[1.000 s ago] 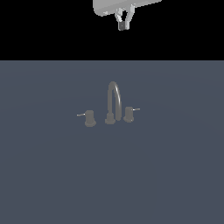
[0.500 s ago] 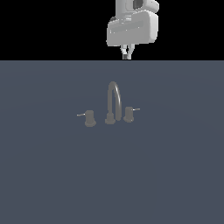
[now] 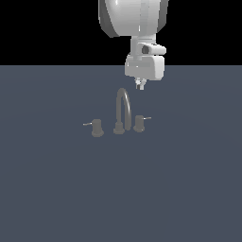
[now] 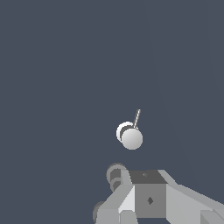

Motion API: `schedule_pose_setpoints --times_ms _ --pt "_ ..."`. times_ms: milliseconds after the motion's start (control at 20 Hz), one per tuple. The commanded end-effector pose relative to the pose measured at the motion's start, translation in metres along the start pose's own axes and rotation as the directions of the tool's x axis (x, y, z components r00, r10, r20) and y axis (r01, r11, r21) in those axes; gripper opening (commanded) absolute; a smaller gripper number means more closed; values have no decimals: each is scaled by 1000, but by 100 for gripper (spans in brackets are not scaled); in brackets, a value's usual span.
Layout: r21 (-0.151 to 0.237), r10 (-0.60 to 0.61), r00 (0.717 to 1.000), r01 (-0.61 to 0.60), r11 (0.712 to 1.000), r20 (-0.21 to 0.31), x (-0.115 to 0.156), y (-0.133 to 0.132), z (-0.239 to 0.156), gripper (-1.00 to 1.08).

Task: Turn on the faucet by rotating a designated handle.

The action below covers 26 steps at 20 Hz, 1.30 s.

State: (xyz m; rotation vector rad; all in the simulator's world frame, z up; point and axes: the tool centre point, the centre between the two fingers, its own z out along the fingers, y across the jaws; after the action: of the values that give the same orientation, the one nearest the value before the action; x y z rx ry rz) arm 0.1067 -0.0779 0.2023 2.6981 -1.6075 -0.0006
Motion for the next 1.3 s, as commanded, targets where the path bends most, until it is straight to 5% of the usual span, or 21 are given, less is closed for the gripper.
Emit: schedule_pose_setpoints --times_ms 0,600,1250 --pt "0 56 998 -56 998 0 10 -5 26 -100" --pt "1 241 971 -241 971 0 36 -14 121 -100" --pt "0 275 962 -275 962 1 40 -10 139 -100"
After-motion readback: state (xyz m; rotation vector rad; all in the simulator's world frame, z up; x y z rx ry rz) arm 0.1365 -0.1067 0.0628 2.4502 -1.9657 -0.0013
